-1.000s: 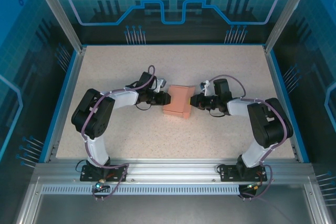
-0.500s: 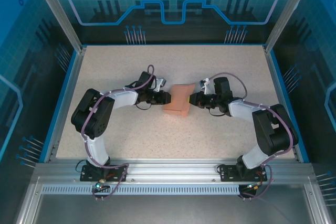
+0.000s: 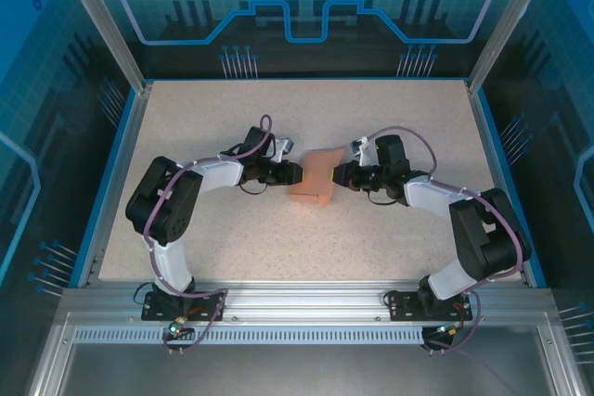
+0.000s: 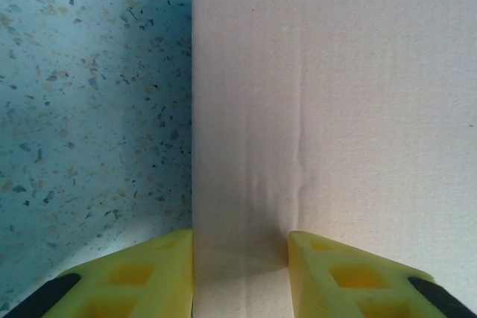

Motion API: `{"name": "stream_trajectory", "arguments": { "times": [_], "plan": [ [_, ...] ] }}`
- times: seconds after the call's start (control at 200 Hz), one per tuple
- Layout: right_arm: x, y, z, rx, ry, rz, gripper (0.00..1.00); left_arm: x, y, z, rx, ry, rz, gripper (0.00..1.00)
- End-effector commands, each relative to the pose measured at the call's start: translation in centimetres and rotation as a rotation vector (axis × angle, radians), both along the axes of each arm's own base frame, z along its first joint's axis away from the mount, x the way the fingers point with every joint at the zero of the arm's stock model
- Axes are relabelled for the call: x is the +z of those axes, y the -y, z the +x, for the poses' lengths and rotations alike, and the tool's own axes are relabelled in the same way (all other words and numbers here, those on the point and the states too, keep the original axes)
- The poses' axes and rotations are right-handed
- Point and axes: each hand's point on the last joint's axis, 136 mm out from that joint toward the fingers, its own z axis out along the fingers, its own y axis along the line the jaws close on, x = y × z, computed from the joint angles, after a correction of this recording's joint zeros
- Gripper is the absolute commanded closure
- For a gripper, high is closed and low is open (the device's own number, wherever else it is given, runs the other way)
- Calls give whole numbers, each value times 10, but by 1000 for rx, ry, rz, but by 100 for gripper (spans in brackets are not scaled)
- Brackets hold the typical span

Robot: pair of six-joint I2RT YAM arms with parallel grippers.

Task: Fold the paper box

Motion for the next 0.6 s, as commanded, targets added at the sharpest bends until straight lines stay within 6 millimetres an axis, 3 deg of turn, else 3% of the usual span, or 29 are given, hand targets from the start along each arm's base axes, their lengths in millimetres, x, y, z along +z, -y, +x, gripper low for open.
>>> {"name": "stream_trajectory", "arguments": {
  "times": [0.0,0.595],
  "plan": [
    [31,-18,-4,66,67,45,86,-23,-1,-16,-6,-87,15,62],
    [29,-21,-2,52,45,20,86,-26,1,-17,-14,-97,5,59]
  ]
}}
